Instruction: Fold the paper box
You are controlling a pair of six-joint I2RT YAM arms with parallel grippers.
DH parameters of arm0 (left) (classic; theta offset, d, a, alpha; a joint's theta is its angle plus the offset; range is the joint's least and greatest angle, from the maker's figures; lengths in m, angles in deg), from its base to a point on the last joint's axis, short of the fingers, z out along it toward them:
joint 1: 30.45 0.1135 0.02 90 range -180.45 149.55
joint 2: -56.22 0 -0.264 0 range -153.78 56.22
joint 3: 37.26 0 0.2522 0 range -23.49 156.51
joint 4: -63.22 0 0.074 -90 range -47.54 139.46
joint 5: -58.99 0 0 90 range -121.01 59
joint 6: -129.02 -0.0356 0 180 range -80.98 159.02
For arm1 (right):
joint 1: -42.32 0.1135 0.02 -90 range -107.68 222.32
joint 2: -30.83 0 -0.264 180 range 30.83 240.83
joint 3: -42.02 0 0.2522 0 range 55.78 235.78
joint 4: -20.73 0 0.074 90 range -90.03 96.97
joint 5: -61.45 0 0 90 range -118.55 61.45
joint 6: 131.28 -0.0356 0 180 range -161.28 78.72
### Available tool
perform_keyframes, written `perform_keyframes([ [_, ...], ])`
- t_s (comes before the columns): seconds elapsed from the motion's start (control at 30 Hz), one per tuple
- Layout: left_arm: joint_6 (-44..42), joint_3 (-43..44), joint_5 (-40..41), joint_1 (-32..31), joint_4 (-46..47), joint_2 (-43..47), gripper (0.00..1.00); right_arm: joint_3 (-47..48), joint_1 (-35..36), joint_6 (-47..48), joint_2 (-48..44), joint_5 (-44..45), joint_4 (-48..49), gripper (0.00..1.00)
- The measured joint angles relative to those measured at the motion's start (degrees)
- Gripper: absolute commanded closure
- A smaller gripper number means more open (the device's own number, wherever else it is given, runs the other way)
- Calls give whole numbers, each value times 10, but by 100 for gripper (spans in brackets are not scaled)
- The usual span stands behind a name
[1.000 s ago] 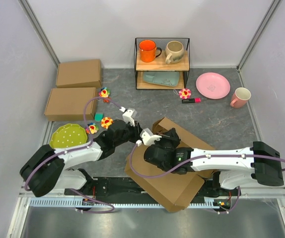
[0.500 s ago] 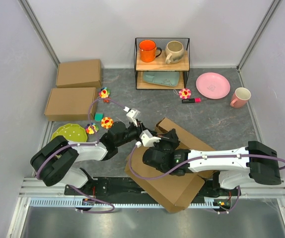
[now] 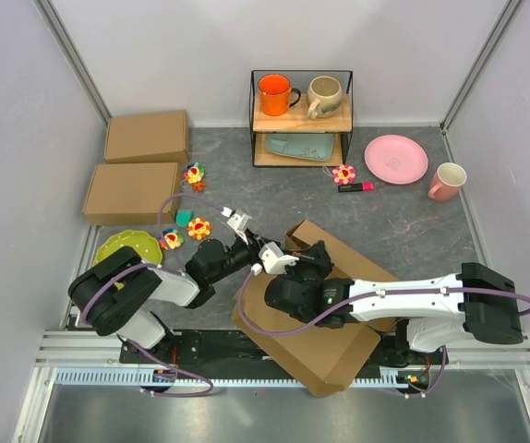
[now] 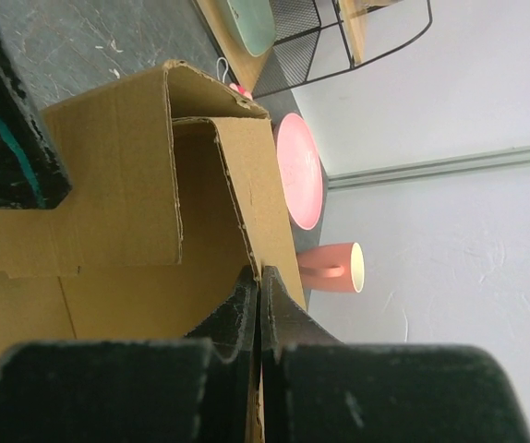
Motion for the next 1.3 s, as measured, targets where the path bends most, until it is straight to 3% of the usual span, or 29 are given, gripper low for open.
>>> perform_keyframes([
  [0.1, -14, -1, 1, 0, 28, -21, 28, 4, 0, 0, 0, -10, 0, 100],
  [0.47, -99, 9, 3, -4, 56, -89, 27, 10, -4, -10, -14, -48, 0, 100],
  [1.13, -173, 24, -2, -7, 42, -49, 23, 10, -18, -15, -31, -89, 15, 100],
  [1.27, -188, 28, -4, -9, 42, -35, 24, 10, -19, -15, -32, -94, 18, 100],
  [1.3, -192, 31, -5, -9, 42, -34, 29, 10, -19, -15, -32, -94, 19, 100],
])
